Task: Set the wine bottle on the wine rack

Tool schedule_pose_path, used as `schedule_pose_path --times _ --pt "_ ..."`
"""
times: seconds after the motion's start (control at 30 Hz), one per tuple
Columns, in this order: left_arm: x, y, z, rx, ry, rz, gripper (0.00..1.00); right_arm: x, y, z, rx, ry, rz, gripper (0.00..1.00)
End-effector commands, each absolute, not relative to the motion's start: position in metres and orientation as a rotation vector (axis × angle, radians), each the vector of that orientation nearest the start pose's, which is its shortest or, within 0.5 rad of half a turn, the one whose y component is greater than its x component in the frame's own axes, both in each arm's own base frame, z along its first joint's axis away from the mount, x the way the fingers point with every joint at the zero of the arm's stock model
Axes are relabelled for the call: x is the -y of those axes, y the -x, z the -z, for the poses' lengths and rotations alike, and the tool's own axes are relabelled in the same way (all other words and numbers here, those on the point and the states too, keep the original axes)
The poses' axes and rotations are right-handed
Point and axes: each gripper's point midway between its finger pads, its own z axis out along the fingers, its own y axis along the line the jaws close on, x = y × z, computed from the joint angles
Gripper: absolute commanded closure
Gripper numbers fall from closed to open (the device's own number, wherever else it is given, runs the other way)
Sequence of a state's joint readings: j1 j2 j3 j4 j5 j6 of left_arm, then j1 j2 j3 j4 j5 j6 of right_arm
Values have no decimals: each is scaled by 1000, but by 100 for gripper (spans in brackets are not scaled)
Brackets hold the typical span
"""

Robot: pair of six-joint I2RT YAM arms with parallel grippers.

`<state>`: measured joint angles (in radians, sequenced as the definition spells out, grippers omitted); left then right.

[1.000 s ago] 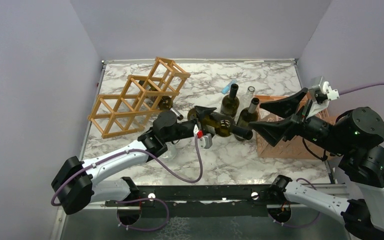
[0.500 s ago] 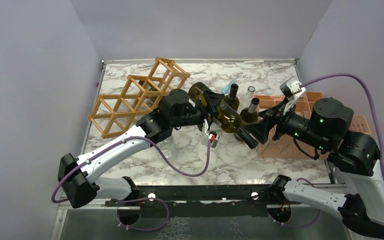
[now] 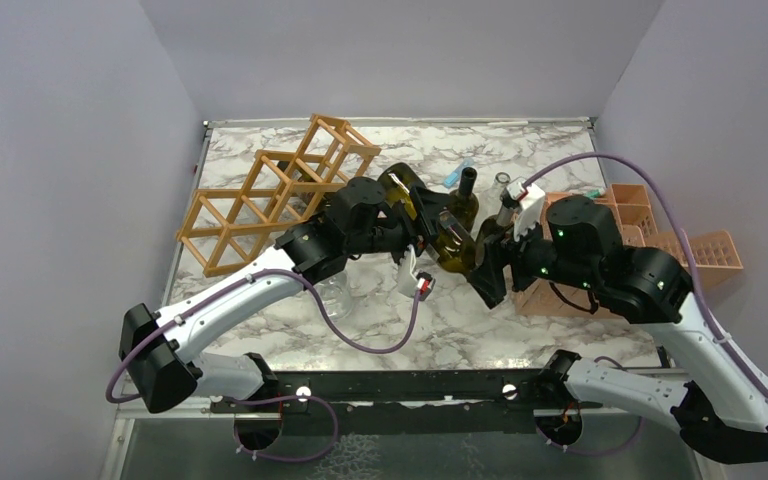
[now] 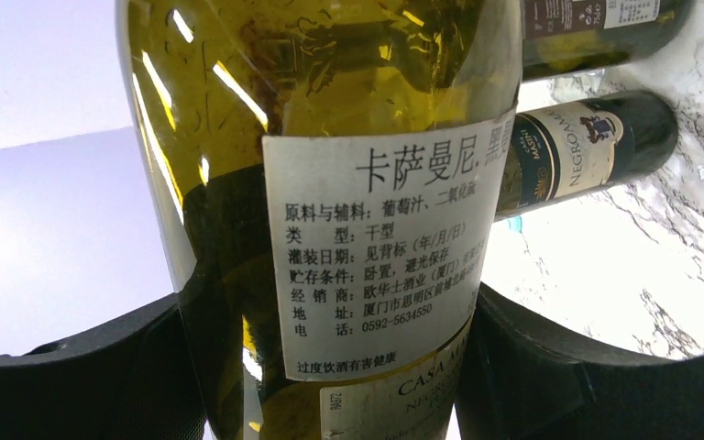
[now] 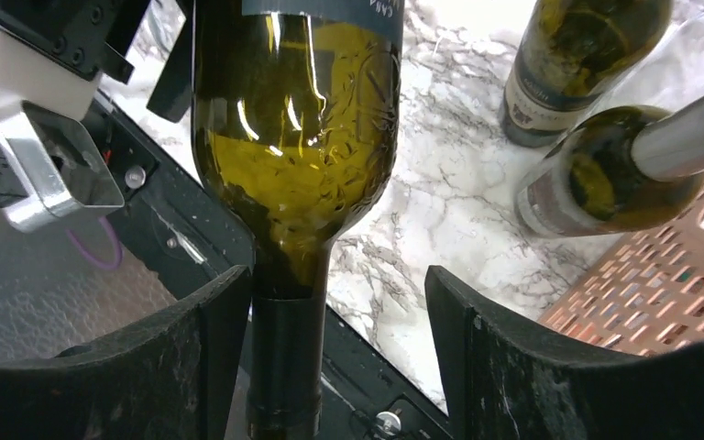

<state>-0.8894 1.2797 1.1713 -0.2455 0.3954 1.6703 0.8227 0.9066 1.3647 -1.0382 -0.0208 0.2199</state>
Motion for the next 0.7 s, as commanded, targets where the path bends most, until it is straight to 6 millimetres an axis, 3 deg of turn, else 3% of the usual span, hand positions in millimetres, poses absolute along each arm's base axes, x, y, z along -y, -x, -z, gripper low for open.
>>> schedule_pose_path --times 0.0,0.13,0.47,0.57,0.67 --pt "357 -255 -374 -187 -1756 -268 100 -194 -147 -297 -2140 695 -682 29" --pt "359 -254 -375 -188 -1754 -257 100 -206 -152 -281 -2168 697 -704 33" --pt "360 -251 -374 -207 -1748 -214 100 -232 -162 -261 -2156 680 -789 47" --pt "359 -250 -376 -219 -1741 -201 100 -234 -166 -256 -2170 662 -778 57" --pt "359 -247 -377 -230 -1731 -172 100 -233 -171 -256 -2155 635 -768 77"
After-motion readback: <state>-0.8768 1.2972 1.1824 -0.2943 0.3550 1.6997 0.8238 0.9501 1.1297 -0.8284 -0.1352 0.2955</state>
